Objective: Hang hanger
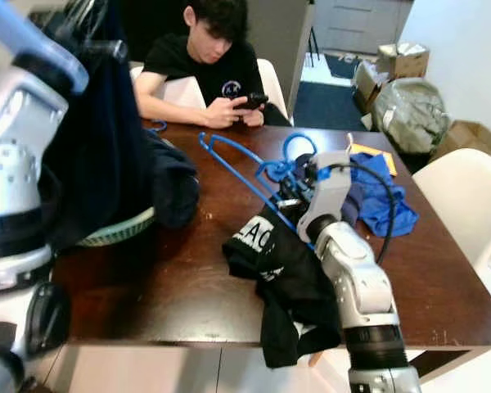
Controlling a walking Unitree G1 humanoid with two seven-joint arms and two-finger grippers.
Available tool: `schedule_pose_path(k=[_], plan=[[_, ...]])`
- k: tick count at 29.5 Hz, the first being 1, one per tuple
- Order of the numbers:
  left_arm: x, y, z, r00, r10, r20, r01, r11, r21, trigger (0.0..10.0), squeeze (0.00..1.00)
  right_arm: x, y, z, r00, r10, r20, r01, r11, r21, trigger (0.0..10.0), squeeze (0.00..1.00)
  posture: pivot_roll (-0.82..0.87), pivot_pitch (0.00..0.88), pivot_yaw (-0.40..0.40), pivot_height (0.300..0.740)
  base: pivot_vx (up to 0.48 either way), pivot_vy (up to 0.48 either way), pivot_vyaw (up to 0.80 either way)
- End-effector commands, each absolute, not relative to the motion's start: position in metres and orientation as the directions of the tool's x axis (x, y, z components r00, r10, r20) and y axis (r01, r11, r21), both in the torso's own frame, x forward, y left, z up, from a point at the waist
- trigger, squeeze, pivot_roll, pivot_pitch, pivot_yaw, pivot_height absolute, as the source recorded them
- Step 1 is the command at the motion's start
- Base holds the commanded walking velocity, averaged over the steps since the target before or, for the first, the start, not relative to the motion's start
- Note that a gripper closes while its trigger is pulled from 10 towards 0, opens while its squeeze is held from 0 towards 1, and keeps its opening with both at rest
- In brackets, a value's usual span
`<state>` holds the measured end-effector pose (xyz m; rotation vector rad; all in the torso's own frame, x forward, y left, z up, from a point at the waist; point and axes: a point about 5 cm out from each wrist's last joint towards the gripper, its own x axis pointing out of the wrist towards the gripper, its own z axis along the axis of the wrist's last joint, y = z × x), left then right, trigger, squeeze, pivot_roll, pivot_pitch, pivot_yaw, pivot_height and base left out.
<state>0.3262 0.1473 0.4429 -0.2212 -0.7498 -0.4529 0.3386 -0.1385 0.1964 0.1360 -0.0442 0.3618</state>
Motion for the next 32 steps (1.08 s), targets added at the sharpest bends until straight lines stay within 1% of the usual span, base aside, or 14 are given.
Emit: schedule_pose_path(k=[1, 5, 10, 12, 15, 16, 17, 18, 19, 22, 26, 28, 31, 32], plan=[[0.325, 0.129, 0.454, 0.586, -0.374, 0.718, 0.541, 0.841, -0.003, 0.0, 0.00, 0.342, -0.143, 0.199, 0.943, 0.321, 0.089, -0.331, 0.935, 0.130, 10.0, 0.00, 0.11, 0.000, -0.071, 0.740, 0.000, 0.000, 0.00], [0.327, 0.074, 0.448, 0.511, -0.519, 0.685, 0.719, 0.695, -0.009, 0.0, 0.00, 0.343, -0.150, 0.204, 0.955, 0.273, 0.111, -0.287, 0.949, 0.133, 10.0, 0.00, 0.09, 0.000, -0.050, 0.740, 0.000, 0.000, 0.00], [0.327, 0.066, 0.439, 0.513, -0.542, 0.665, 0.745, 0.666, -0.032, 0.0, 0.00, 0.343, -0.152, 0.204, 0.958, 0.263, 0.113, -0.277, 0.952, 0.133, 10.0, 0.00, 0.09, 0.000, -0.049, 0.740, 0.000, 0.000, 0.00], [0.334, 0.057, 0.394, 0.593, -0.579, 0.559, 0.738, 0.669, -0.090, 0.0, 0.00, 0.339, -0.158, 0.202, 0.964, 0.246, 0.105, -0.259, 0.957, 0.131, 10.0, 0.00, 0.07, 0.000, -0.047, 0.740, 0.000, 0.000, 0.00], [0.336, 0.060, 0.371, 0.642, -0.576, 0.506, 0.710, 0.695, -0.110, 0.0, 0.00, 0.338, -0.160, 0.200, 0.965, 0.241, 0.099, -0.253, 0.959, 0.130, 10.0, 0.00, 0.07, 0.000, -0.048, 0.740, 0.000, 0.000, 0.00], [0.340, 0.077, 0.350, 0.716, -0.528, 0.457, 0.641, 0.756, -0.131, 0.0, 0.00, 0.337, -0.162, 0.199, 0.967, 0.239, 0.095, -0.249, 0.960, 0.129, 10.0, 0.00, 0.09, 0.000, -0.055, 0.740, 0.000, 0.000, 0.00], [0.340, 0.077, 0.350, 0.716, -0.528, 0.457, 0.641, 0.756, -0.131, 0.0, 0.00, 0.337, -0.162, 0.199, 0.967, 0.239, 0.095, -0.249, 0.960, 0.129, 10.0, 0.00, 0.09, 0.000, -0.055, 0.740, 0.000, 0.000, 0.00], [0.343, 0.101, 0.334, 0.788, -0.454, 0.417, 0.549, 0.824, -0.140, 0.0, 0.00, 0.337, -0.163, 0.198, 0.967, 0.239, 0.090, -0.249, 0.960, 0.128, 10.0, 0.00, 0.09, 0.000, -0.058, 0.740, 0.000, 0.000, 0.00], [0.343, 0.101, 0.334, 0.788, -0.454, 0.417, 0.549, 0.824, -0.140, 0.0, 0.00, 0.337, -0.163, 0.198, 0.967, 0.239, 0.090, -0.249, 0.960, 0.128, 10.0, 0.00, 0.09, 0.000, -0.058, 0.740, 0.000, 0.000, 0.00], [0.335, 0.150, 0.314, 0.872, -0.329, 0.363, 0.406, 0.900, -0.160, 0.0, 0.00, 0.340, -0.161, 0.197, 0.965, 0.249, 0.086, -0.259, 0.958, 0.126, 10.0, 0.00, 0.10, 0.000, -0.069, 0.740, 0.000, 0.000, 0.00], [0.325, 0.168, 0.308, 0.886, -0.303, 0.351, 0.370, 0.918, -0.142, 0.0, 0.00, 0.341, -0.160, 0.197, 0.963, 0.256, 0.087, -0.266, 0.956, 0.125, 10.0, 0.00, 0.10, 0.000, -0.074, 0.740, 0.000, 0.000, 0.00], [0.299, 0.195, 0.302, 0.882, -0.326, 0.341, 0.384, 0.916, -0.118, 0.0, 0.00, 0.342, -0.159, 0.199, 0.958, 0.274, 0.088, -0.284, 0.951, 0.127, 10.0, 0.00, 0.12, 0.000, -0.088, 0.740, 0.000, 0.000, 0.00], [0.299, 0.195, 0.302, 0.882, -0.326, 0.341, 0.384, 0.916, -0.118, 0.0, 0.00, 0.342, -0.159, 0.199, 0.958, 0.274, 0.088, -0.284, 0.951, 0.127, 10.0, 0.00, 0.12, 0.000, -0.088, 0.740, 0.000, 0.000, 0.00], [0.282, 0.204, 0.299, 0.868, -0.390, 0.307, 0.424, 0.904, -0.050, 0.0, 0.00, 0.342, -0.156, 0.199, 0.947, 0.307, 0.095, -0.318, 0.938, 0.136, 10.0, 0.00, 0.13, 0.000, -0.097, 0.740, 0.000, 0.000, 0.00]])
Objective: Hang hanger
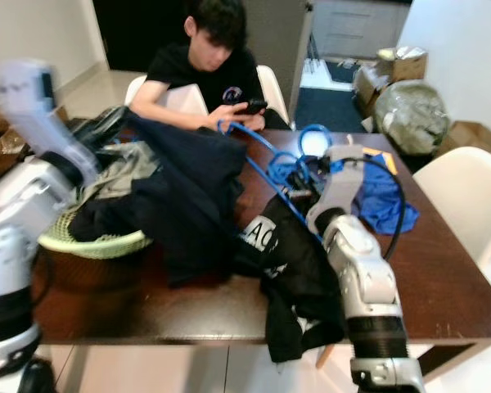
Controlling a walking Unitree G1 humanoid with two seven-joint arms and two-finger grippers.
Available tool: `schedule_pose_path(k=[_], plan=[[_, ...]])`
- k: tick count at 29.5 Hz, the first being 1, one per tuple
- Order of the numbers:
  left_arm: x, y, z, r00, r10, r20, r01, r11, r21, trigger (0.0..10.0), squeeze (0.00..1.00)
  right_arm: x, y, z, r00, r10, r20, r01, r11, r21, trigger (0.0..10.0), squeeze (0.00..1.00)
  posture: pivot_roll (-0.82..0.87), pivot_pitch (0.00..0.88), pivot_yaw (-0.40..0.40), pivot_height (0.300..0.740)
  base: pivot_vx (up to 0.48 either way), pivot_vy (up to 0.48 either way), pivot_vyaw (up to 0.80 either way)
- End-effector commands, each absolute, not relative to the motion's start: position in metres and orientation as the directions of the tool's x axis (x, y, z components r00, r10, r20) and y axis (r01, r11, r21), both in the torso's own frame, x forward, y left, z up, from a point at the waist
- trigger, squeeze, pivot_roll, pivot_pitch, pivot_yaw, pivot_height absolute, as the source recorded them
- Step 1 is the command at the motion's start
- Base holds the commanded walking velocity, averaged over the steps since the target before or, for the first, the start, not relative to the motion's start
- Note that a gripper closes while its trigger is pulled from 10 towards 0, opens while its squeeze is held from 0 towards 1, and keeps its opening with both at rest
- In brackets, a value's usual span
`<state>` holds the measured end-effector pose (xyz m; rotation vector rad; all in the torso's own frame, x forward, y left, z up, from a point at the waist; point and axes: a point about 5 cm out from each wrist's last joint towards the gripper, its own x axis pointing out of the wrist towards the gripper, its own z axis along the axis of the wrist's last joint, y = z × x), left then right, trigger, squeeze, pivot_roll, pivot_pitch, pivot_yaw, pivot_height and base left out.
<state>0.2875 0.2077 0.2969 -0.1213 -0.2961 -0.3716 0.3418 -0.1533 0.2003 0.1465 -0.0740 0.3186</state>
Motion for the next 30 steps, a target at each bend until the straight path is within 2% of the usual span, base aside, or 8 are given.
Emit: schedule_pose_path(k=[1, 3, 4, 8, 9, 17, 23, 30], plan=[[0.282, 0.204, 0.299, 0.868, -0.390, 0.307, 0.424, 0.904, -0.050, 0.0, 0.00, 0.342, -0.156, 0.199, 0.947, 0.307, 0.095, -0.318, 0.938, 0.136, 10.0, 0.00, 0.13, 0.000, -0.097, 0.740, 0.000, 0.000, 0.00], [0.266, 0.207, 0.297, 0.849, -0.462, 0.258, 0.475, 0.880, 0.013, 0.0, 0.00, 0.342, -0.152, 0.201, 0.933, 0.345, 0.104, -0.357, 0.924, 0.137, 10.0, 0.00, 0.14, 0.000, -0.109, 0.740, 0.000, 0.000, 0.00], [0.251, 0.202, 0.293, 0.807, -0.558, 0.193, 0.551, 0.829, 0.091, 8.2, 0.00, 0.343, -0.147, 0.203, 0.920, 0.376, 0.109, -0.388, 0.913, 0.129, 10.0, 0.00, 0.14, 0.000, -0.111, 0.740, 0.000, 0.000, 0.00], [0.239, 0.194, 0.287, 0.764, -0.634, 0.123, 0.619, 0.773, 0.137, 6.4, 0.00, 0.344, -0.143, 0.204, 0.912, 0.394, 0.112, -0.407, 0.905, 0.123, 10.0, 0.00, 0.14, 0.000, -0.114, 0.740, 0.000, 0.000, 0.00], [0.229, 0.182, 0.279, 0.702, -0.710, 0.056, 0.693, 0.700, 0.174, 10.0, 0.00, 0.345, -0.140, 0.205, 0.908, 0.403, 0.113, -0.414, 0.903, 0.116, 10.0, 0.00, 0.14, 0.000, -0.114, 0.740, 0.000, 0.000, 0.00], [0.218, 0.179, 0.278, 0.661, -0.751, 0.016, 0.734, 0.650, 0.197, 10.0, 0.00, 0.348, -0.146, 0.199, 0.931, 0.361, 0.060, -0.364, 0.930, 0.045, 10.0, 0.00, 0.13, 0.000, -0.106, 0.740, 0.000, 0.000, 0.00], [0.261, 0.261, 0.318, 0.944, -0.154, 0.291, 0.147, 0.988, 0.045, 10.0, 0.00, 0.351, -0.156, 0.193, 0.958, 0.286, 0.029, -0.287, 0.957, 0.042, 10.0, 0.00, 0.12, 0.000, -0.105, 0.740, 0.000, 0.000, 0.00], [0.267, 0.297, 0.316, 0.941, 0.147, 0.303, -0.122, 0.987, -0.101, 10.0, 0.00, 0.353, -0.163, 0.192, 0.969, 0.246, 0.024, -0.247, 0.968, 0.041, 10.0, 0.00, 0.12, 0.000, -0.103, 0.740, 0.000, 0.000, 0.00]])
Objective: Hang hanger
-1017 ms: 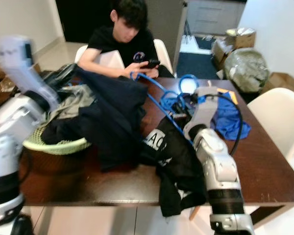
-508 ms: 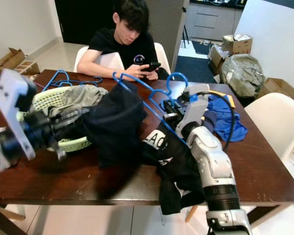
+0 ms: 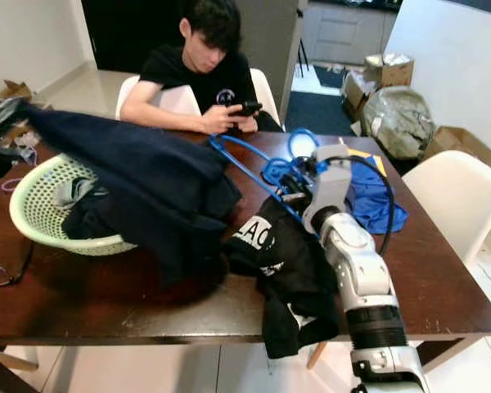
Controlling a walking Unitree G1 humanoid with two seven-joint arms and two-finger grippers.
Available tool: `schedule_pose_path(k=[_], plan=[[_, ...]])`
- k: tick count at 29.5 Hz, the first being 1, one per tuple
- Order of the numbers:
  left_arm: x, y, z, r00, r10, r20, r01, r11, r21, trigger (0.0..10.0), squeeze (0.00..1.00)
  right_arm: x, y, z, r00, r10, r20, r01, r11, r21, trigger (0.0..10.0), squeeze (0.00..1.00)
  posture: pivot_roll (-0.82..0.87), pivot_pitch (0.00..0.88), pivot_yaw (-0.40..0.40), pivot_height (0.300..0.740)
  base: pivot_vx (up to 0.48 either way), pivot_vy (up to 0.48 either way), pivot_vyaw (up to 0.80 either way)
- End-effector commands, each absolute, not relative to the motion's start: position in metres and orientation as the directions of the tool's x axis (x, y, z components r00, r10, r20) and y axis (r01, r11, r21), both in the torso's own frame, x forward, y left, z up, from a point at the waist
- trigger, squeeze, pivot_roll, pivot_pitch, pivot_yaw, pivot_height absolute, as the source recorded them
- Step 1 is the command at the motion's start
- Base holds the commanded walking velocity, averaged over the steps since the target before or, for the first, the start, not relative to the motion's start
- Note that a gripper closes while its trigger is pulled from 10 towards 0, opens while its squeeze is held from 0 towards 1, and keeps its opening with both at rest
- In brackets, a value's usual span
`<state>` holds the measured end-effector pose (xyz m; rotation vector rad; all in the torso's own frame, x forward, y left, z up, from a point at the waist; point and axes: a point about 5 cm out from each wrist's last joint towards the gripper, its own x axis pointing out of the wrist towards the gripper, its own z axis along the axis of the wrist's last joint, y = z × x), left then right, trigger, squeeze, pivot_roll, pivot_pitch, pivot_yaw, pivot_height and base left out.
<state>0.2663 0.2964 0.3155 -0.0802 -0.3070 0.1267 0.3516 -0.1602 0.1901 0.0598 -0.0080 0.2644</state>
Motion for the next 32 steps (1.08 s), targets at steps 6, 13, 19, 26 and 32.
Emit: schedule_pose_path(k=[6, 13, 19, 26, 32], plan=[[0.270, 0.311, 0.296, 0.942, 0.249, 0.225, -0.190, 0.948, -0.254, 10.0, 1.00, 0.351, -0.169, 0.191, 0.974, 0.228, 0.019, -0.228, 0.973, 0.030, 10.0, 0.00, 0.10, 0.002, -0.096, 0.740, 0.000, 0.000, 0.00], [0.271, 0.227, 0.278, 0.924, -0.365, 0.116, 0.382, 0.905, -0.190, 10.0, 1.00, 0.349, -0.169, 0.190, 0.975, 0.223, 0.016, -0.223, 0.974, 0.029, 10.0, 0.00, 0.10, 0.006, -0.096, 0.740, 0.000, 0.000, 0.00], [0.261, 0.200, 0.284, 0.827, -0.550, 0.115, 0.561, 0.821, -0.110, 10.0, 1.00, 0.350, -0.169, 0.190, 0.975, 0.222, 0.015, -0.222, 0.975, 0.030, 10.0, 0.00, 0.11, 0.004, -0.097, 0.740, 0.000, 0.000, 0.00], [0.308, 0.241, 0.274, 0.988, -0.145, 0.060, 0.124, 0.956, 0.265, 10.0, 0.00, 0.352, -0.165, 0.189, 0.973, 0.232, 0.014, -0.233, 0.972, 0.036, 10.0, 0.00, 0.11, 0.000, -0.107, 0.740, 0.000, 0.000, 0.00], [0.333, 0.248, 0.268, 0.991, -0.112, 0.071, 0.078, 0.926, 0.370, 10.0, 0.00, 0.352, -0.166, 0.190, 0.972, 0.233, 0.014, -0.233, 0.972, 0.033, 10.0, 0.00, 0.09, 0.000, -0.104, 0.740, 0.000, 0.000, 0.00]])
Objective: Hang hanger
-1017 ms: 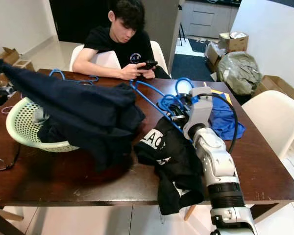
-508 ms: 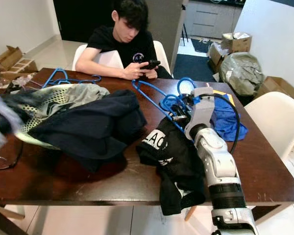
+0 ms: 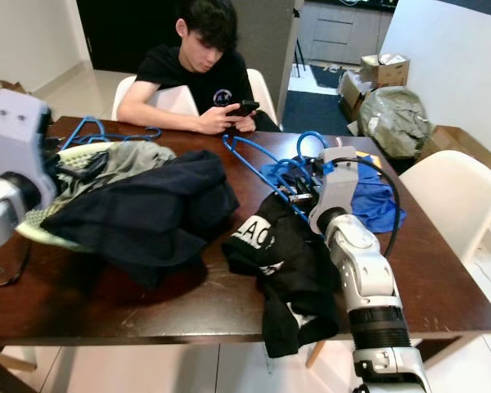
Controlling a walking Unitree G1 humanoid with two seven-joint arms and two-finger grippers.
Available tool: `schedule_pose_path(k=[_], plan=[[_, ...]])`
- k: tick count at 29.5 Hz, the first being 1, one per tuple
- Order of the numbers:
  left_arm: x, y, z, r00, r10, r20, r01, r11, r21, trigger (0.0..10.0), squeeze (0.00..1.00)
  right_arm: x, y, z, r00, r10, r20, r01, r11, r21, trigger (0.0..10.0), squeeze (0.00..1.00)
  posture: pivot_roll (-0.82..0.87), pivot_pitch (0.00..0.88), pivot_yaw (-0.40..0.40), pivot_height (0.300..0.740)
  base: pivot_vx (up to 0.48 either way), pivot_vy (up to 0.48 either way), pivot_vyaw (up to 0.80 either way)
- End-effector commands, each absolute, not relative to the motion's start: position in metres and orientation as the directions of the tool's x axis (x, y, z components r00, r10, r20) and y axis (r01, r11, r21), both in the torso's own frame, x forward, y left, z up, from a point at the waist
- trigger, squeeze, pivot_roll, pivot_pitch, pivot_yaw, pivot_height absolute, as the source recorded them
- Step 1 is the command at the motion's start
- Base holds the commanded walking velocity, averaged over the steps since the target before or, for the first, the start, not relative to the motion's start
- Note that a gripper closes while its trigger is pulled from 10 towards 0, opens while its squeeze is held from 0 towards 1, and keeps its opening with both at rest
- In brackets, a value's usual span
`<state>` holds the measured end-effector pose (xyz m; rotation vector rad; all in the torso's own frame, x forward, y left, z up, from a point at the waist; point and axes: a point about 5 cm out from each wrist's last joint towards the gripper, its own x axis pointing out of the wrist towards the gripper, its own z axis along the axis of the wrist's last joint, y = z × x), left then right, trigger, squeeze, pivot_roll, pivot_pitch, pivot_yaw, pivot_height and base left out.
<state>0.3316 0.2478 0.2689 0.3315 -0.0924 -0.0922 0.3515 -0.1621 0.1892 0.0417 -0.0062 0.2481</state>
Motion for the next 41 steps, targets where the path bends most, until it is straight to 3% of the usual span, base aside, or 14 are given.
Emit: schedule_pose_path(k=[1, 5, 8, 10, 13, 15, 17, 27, 30, 34, 35, 36, 37, 41], plan=[[0.341, 0.251, 0.266, 0.993, -0.101, 0.068, 0.064, 0.907, 0.416, 10.0, 0.00, 0.351, -0.167, 0.190, 0.973, 0.232, 0.013, -0.232, 0.972, 0.031, 10.0, 0.00, 0.09, 0.001, -0.104, 0.740, 0.000, 0.000, 0.00], [0.351, 0.250, 0.263, 0.989, -0.128, 0.071, 0.081, 0.882, 0.465, 10.0, 0.00, 0.350, -0.169, 0.191, 0.973, 0.229, 0.013, -0.229, 0.973, 0.028, 10.0, 0.00, 0.07, 0.019, -0.097, 0.740, 0.000, 0.000, 0.00], [0.363, 0.217, 0.265, 0.934, -0.354, 0.050, 0.290, 0.830, 0.476, 10.0, 0.00, 0.344, -0.175, 0.191, 0.976, 0.216, 0.003, -0.216, 0.976, 0.016, 10.0, 0.00, 0.03, 0.054, -0.085, 0.740, 0.000, 0.000, 0.00], [0.363, 0.217, 0.265, 0.934, -0.354, 0.050, 0.290, 0.830, 0.476, 10.0, 0.00, 0.344, -0.175, 0.191, 0.976, 0.216, 0.003, -0.216, 0.976, 0.016, 10.0, 0.00, 0.03, 0.054, -0.085, 0.740, 0.000, 0.000, 0.00], [0.360, 0.188, 0.268, 0.811, -0.584, 0.031, 0.511, 0.734, 0.448, 10.0, 0.00, 0.336, -0.180, 0.190, 0.979, 0.203, -0.010, -0.203, 0.979, 0.003, 10.0, 0.00, 0.00, 0.090, -0.074, 0.740, 0.000, 0.000, 0.00], [0.360, 0.188, 0.268, 0.811, -0.584, 0.031, 0.511, 0.734, 0.448, 10.0, 0.00, 0.336, -0.180, 0.190, 0.979, 0.203, -0.010, -0.203, 0.979, 0.003, 10.0, 0.00, 0.00, 0.090, -0.074, 0.740, 0.000, 0.000, 0.00], [0.351, 0.176, 0.264, 0.669, -0.742, -0.038, 0.682, 0.593, 0.428, 10.0, 0.00, 0.329, -0.184, 0.188, 0.981, 0.194, -0.026, -0.194, 0.981, -0.005, 10.0, 0.00, 0.00, 0.124, -0.062, 0.740, 0.000, 0.000, 0.00], [0.350, 0.185, 0.239, 0.577, -0.792, -0.201, 0.783, 0.466, 0.413, 10.0, 0.00, 0.322, -0.186, 0.186, 0.982, 0.186, -0.041, -0.186, 0.982, -0.008, 10.0, 0.00, -0.01, 0.154, -0.052, 0.740, 0.000, 0.000, 0.00], [0.353, 0.192, 0.224, 0.563, -0.769, -0.304, 0.804, 0.423, 0.418, 8.4, 0.00, 0.319, -0.188, 0.186, 0.983, 0.178, -0.049, -0.178, 0.984, -0.010, 10.0, 0.00, -0.02, 0.161, -0.048, 0.740, 0.000, 0.000, 0.00], [0.354, 0.196, 0.218, 0.561, -0.750, -0.352, 0.809, 0.405, 0.425, 7.9, 0.00, 0.318, -0.189, 0.186, 0.983, 0.174, -0.051, -0.175, 0.985, -0.011, 10.0, 0.00, -0.02, 0.161, -0.046, 0.740, 0.000, 0.000, 0.00], [0.355, 0.199, 0.214, 0.567, -0.725, -0.390, 0.807, 0.393, 0.442, 4.6, 0.00, 0.318, -0.189, 0.186, 0.984, 0.170, -0.051, -0.171, 0.985, -0.011, 10.0, 0.00, -0.02, 0.159, -0.042, 0.740, 0.000, 0.000, 0.00], [0.355, 0.199, 0.214, 0.567, -0.725, -0.390, 0.807, 0.393, 0.442, 4.6, 0.00, 0.318, -0.189, 0.186, 0.984, 0.170, -0.051, -0.171, 0.985, -0.011, 10.0, 0.00, -0.02, 0.159, -0.042, 0.740, 0.000, 0.000, 0.00], [0.358, 0.203, 0.212, 0.591, -0.695, -0.410, 0.791, 0.399, 0.463, 0.0, 0.00, 0.318, -0.189, 0.187, 0.985, 0.168, -0.050, -0.168, 0.986, -0.010, 10.0, 0.00, -0.02, 0.158, -0.040, 0.740, 0.000, 0.000, 0.00], [0.360, 0.207, 0.211, 0.608, -0.671, -0.425, 0.779, 0.400, 0.484, 0.0, 0.00, 0.318, -0.189, 0.187, 0.985, 0.165, -0.051, -0.166, 0.986, -0.008, 10.0, 0.00, -0.01, 0.152, -0.038, 0.740, 0.000, 0.000, 0.00]])
